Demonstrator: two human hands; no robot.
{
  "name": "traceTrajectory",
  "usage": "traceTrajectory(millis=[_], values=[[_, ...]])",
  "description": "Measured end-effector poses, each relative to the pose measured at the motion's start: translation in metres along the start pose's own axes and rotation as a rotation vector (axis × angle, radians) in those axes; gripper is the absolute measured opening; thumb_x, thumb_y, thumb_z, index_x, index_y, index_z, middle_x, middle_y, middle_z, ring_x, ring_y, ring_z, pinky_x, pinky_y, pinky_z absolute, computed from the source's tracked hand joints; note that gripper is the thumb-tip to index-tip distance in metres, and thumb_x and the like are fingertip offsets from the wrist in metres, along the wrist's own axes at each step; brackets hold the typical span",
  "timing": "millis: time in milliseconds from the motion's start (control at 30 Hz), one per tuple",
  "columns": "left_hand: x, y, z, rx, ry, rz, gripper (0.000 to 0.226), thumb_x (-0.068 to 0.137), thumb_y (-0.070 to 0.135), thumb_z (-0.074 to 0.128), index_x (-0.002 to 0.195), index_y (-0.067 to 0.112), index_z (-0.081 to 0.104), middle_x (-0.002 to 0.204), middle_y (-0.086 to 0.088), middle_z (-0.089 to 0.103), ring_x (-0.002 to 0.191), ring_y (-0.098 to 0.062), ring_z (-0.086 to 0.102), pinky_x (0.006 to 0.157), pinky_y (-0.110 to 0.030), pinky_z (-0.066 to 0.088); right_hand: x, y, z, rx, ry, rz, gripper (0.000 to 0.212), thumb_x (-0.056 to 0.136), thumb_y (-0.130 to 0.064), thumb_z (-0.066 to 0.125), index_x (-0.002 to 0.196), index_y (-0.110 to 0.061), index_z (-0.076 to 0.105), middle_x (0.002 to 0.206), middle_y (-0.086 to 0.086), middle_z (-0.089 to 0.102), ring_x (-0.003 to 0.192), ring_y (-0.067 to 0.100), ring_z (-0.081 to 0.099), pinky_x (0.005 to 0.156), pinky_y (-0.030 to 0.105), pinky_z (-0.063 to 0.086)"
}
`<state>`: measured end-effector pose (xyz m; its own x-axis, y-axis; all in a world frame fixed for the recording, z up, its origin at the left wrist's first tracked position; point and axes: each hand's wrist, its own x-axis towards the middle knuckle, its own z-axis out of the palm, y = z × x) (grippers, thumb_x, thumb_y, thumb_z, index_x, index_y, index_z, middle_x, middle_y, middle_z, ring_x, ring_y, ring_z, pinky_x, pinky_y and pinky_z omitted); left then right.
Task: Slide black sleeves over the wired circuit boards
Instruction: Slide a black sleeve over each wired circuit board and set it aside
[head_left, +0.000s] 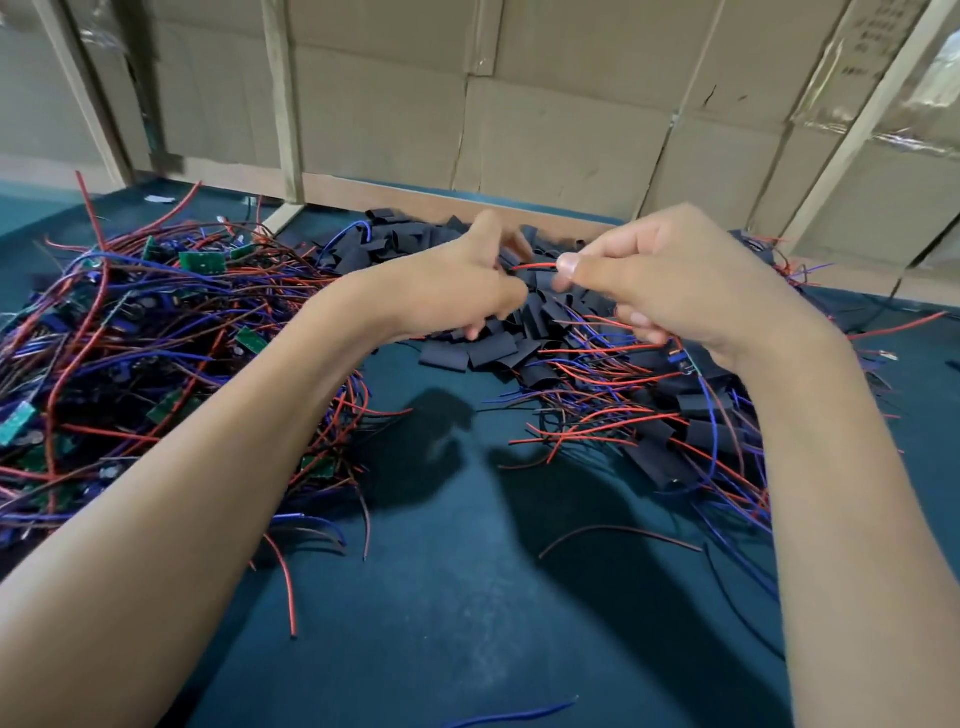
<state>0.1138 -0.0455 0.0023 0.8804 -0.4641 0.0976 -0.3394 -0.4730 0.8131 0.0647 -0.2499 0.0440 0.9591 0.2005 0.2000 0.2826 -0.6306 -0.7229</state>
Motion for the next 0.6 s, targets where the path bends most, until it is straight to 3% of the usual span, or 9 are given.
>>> traceTrajectory(millis=[100,200,300,400,500,600], values=[[-0.0048,0.0034,0.0035,0.082,-0.002,0.198,0.042,0.092,0.009,0.059,0.125,0.020,0.035,0.081,-0.003,0.063,0.057,-0.008,0.051,0.058,-0.019,0.044,-0.0013,0.0005,-0.0032,0.030,0.009,-0.029,0.019,0.090,-0.043,0.072,0.083,-0.027,0.081,0.047,0.002,0.029,0.046,0.020,0.028,0.046,0.025,0.029],[-0.0074,0.0044,0.0090,0.122,0.068,0.366,0.052,0.095,0.007,0.064,0.134,0.018,0.033,0.083,-0.004,0.070,0.064,-0.008,0.066,0.066,-0.018,0.051,-0.0021,0.0003,-0.0052,0.016,0.001,-0.049,0.021,0.088,-0.046,0.073,0.081,-0.027,0.080,0.048,0.006,0.031,0.044,0.021,0.028,0.048,0.029,0.027],[-0.0078,0.0058,0.0101,0.023,0.120,0.380,0.057,0.092,0.013,0.072,0.135,0.024,0.036,0.077,-0.007,0.072,0.058,-0.017,0.067,0.060,-0.024,0.056,-0.0034,-0.0007,-0.0058,0.010,-0.007,-0.043,0.022,0.090,-0.046,0.071,0.080,-0.029,0.080,0.049,0.004,0.031,0.044,0.020,0.028,0.050,0.031,0.028],[-0.0080,0.0053,0.0085,0.075,0.191,0.375,0.068,0.083,0.030,0.083,0.134,0.027,0.039,0.072,-0.006,0.070,0.051,-0.009,0.059,0.058,-0.016,0.049,-0.0046,-0.0022,-0.0056,0.025,-0.022,-0.044,0.022,0.091,-0.044,0.071,0.081,-0.027,0.080,0.050,0.003,0.030,0.046,0.021,0.025,0.050,0.031,0.027],[-0.0086,0.0057,0.0094,0.103,0.254,0.386,0.078,0.074,0.040,0.088,0.134,0.024,0.041,0.076,0.013,0.067,0.054,-0.006,0.055,0.062,-0.015,0.047,-0.0047,-0.0040,-0.0046,0.044,-0.056,-0.058,0.023,0.091,-0.043,0.071,0.082,-0.024,0.080,0.049,0.000,0.028,0.046,0.022,0.025,0.048,0.027,0.027],[-0.0088,0.0065,0.0091,0.095,0.297,0.382,0.085,0.069,0.048,0.088,0.136,0.024,0.041,0.089,0.008,0.065,0.063,-0.012,0.050,0.064,-0.017,0.042,-0.0059,-0.0048,-0.0055,0.079,-0.072,-0.064,0.023,0.092,-0.040,0.071,0.083,-0.021,0.080,0.047,-0.006,0.029,0.044,0.018,0.024,0.045,0.024,0.028]])
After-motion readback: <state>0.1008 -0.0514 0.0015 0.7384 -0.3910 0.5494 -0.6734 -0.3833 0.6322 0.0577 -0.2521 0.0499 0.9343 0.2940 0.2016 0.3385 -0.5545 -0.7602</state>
